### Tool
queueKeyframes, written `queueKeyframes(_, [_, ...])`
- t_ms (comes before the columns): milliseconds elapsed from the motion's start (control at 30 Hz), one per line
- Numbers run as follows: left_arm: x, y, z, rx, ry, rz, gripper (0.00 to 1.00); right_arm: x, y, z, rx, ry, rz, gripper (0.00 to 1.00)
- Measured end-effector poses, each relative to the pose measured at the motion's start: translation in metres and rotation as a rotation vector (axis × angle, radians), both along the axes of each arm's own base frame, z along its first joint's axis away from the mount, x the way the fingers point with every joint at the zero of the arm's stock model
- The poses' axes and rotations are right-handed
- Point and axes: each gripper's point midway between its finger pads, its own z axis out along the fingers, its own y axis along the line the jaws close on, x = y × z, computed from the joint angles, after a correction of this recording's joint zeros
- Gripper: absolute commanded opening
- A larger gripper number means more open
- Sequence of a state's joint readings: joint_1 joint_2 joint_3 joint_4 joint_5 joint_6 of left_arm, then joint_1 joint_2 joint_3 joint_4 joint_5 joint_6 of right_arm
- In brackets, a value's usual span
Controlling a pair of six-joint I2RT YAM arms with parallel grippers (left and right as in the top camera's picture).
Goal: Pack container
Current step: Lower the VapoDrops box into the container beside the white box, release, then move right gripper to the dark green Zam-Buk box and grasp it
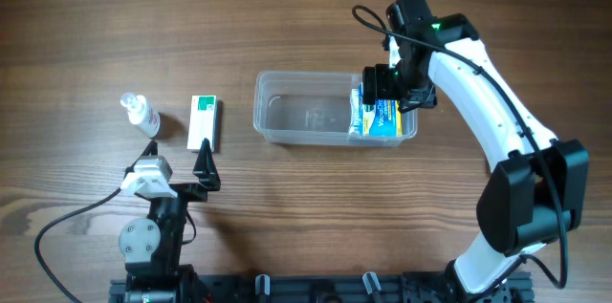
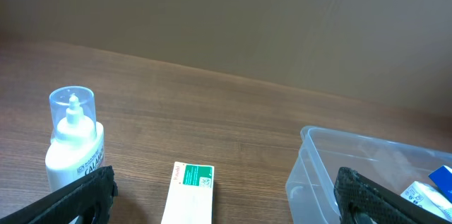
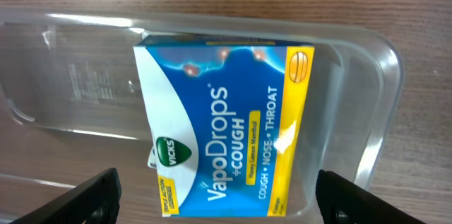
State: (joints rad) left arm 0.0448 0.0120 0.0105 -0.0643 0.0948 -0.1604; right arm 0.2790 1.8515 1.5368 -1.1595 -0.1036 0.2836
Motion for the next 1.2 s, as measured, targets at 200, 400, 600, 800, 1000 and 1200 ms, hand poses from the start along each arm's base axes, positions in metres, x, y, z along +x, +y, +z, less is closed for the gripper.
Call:
queueKeyframes(200, [0.000,0.000,0.000,0.000,0.000,0.000,1.00,-0.004,-0.093,0.045,-0.183,0.054,-0.148,0.93])
queueKeyframes(400, [0.000,0.000,0.000,0.000,0.000,0.000,1.00,-0.049,-0.164,0.063,-0.256,0.186,-0.249,0.94])
queueKeyframes(600, [0.000,0.000,0.000,0.000,0.000,0.000,1.00,-0.078,-0.191,0.116,-0.219,0.010,-0.221,1.00])
queueKeyframes(800, [0.000,0.000,0.000,0.000,0.000,0.000,1.00,-0.116,-0.232,0.104,-0.224,0.056,-0.314,1.00])
queueKeyframes(1000, [0.000,0.000,0.000,0.002,0.000,0.000,1.00,-0.108,-0.237,0.079,-0.236,0.043,-0.142,1.00])
queueKeyframes(1200, [0.000,0.000,0.000,0.002,0.000,0.000,1.00,-0.110,-0.250,0.004,-0.244,0.052,-0.015,1.00])
